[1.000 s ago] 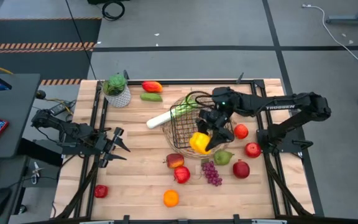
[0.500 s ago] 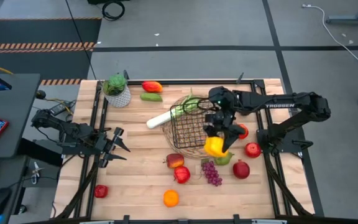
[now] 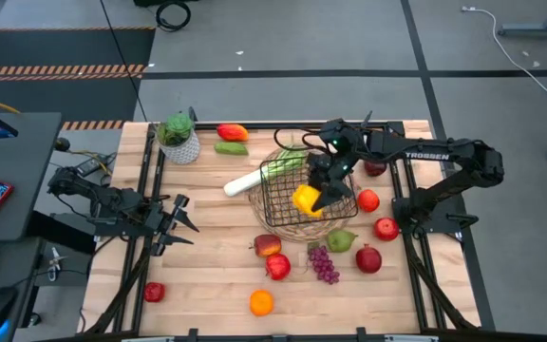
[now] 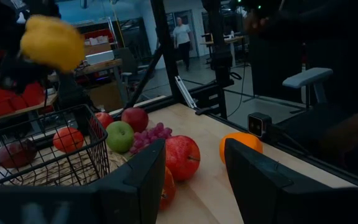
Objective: Build produce basket
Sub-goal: Put the bell pepper into the wire basket, then put the pear into the wire basket
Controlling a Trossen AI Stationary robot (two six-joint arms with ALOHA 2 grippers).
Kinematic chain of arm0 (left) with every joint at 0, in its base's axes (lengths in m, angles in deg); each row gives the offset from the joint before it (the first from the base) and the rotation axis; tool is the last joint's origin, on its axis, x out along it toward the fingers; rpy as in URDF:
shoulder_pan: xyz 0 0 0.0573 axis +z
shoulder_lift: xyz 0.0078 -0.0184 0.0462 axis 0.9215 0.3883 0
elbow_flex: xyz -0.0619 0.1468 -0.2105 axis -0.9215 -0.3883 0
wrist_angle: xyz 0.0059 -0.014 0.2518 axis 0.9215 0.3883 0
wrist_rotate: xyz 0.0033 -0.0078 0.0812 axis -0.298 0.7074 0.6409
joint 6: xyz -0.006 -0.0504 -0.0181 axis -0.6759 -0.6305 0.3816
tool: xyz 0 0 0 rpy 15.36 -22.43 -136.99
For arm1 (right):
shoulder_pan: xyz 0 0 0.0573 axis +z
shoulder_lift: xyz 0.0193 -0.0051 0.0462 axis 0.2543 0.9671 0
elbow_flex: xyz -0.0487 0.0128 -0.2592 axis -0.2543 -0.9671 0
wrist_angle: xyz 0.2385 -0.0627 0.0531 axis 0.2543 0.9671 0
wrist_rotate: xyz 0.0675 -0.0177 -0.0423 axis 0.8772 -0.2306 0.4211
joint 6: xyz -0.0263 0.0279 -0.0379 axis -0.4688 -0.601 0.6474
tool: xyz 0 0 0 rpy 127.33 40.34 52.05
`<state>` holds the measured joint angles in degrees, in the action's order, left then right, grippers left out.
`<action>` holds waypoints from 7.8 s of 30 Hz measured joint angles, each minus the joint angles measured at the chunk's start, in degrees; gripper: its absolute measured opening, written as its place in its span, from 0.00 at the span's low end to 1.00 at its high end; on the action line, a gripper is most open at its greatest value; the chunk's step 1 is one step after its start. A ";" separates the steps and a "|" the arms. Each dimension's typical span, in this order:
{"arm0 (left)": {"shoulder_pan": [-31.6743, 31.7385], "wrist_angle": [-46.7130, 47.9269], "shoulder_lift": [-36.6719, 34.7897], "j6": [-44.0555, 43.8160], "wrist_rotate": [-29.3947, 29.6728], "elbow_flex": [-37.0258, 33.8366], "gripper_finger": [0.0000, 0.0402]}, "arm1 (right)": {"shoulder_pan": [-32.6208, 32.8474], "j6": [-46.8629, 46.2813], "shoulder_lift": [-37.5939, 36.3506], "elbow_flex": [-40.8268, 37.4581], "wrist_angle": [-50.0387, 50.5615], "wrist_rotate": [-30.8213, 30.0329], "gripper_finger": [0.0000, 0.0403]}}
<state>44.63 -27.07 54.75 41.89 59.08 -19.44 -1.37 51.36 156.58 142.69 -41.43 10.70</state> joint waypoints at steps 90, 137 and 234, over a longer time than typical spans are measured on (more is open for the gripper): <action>0.00 -0.01 0.00 0.00 0.01 0.00 0.43 | 15.58 9.57 12.07 10.56 22.08 -76.97 0.84; 0.00 -0.01 0.00 0.00 -0.01 0.00 0.43 | 4.17 11.79 23.71 10.60 35.23 -60.20 0.84; 0.00 0.04 0.00 0.00 0.00 -0.01 0.43 | 28.81 6.31 21.53 34.62 42.16 -55.27 0.98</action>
<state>44.63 -27.03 54.75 41.89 59.08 -19.45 27.45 57.66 178.11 177.31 0.73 -44.56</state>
